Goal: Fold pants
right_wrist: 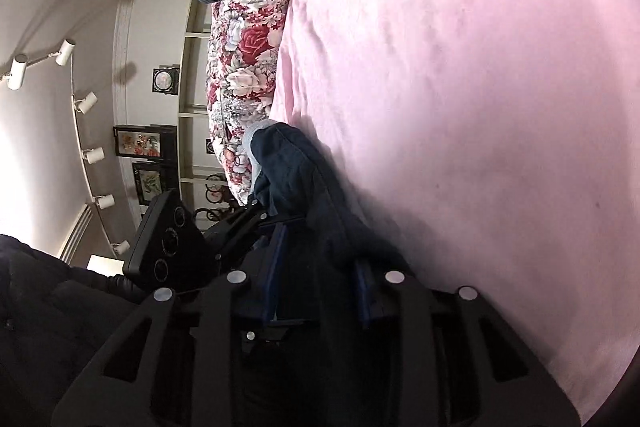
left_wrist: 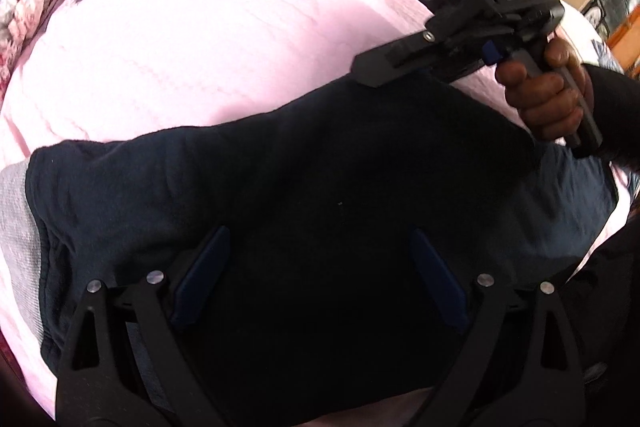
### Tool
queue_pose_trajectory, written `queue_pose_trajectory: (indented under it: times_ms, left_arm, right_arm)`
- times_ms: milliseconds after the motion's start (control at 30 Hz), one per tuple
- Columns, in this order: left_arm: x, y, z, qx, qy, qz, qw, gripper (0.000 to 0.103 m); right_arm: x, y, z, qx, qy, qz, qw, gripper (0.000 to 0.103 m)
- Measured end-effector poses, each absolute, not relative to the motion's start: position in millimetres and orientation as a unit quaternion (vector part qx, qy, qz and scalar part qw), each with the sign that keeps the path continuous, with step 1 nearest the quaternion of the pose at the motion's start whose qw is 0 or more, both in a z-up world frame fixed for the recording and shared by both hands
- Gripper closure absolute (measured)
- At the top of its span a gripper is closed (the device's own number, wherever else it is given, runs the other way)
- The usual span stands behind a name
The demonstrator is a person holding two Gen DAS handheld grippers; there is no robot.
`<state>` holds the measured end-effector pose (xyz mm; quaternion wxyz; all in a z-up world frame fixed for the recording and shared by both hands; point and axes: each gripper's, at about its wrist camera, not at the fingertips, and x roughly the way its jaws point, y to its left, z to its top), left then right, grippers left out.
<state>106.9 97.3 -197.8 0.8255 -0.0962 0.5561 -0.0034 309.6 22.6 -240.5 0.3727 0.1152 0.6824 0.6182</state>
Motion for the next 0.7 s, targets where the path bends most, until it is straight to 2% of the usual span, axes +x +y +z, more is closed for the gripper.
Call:
queue_pose_trajectory:
  times_ms: [133, 167, 200, 267, 333, 433, 633, 700]
  left_arm:
    - [105.4, 97.9, -195.3, -0.1, 0.556, -0.01, 0.825, 0.01]
    - [104.3, 99.0, -194.5, -0.103, 0.555, -0.012, 0.825, 0.01]
    - [103.1, 100.3, -193.8, -0.104, 0.554, -0.013, 0.826, 0.01]
    - [100.3, 100.6, -192.6, -0.101, 0.549, -0.014, 0.829, 0.01]
    - [97.5, 98.0, -192.2, -0.093, 0.546, -0.014, 0.832, 0.008]
    - [95.2, 90.6, -191.8, -0.077, 0.544, -0.017, 0.835, 0.002]
    - [91.4, 84.3, -189.8, -0.052, 0.542, -0.018, 0.839, 0.002]
    - [93.7, 86.0, -195.1, -0.044, 0.541, -0.023, 0.84, 0.002]
  right_arm:
    - [317.0, 3.7, -232.1, 0.08, 0.682, 0.598, 0.412, 0.069]
    - [320.8, -7.0, -227.5, 0.073, 0.681, 0.592, 0.426, 0.065]
    - [324.0, -18.7, -219.7, 0.061, 0.672, 0.579, 0.458, 0.06]
    - [322.4, -38.6, -198.5, 0.039, 0.648, 0.562, 0.512, 0.06]
    - [305.8, -56.2, -171.2, 0.028, 0.614, 0.563, 0.552, 0.059]
    - [270.4, -69.1, -156.3, 0.027, 0.588, 0.572, 0.572, 0.05]
    - [221.3, -100.5, -195.0, 0.04, 0.61, 0.493, 0.62, 0.049]
    - [222.6, -125.2, -202.9, 0.083, 0.614, 0.463, 0.634, 0.052]
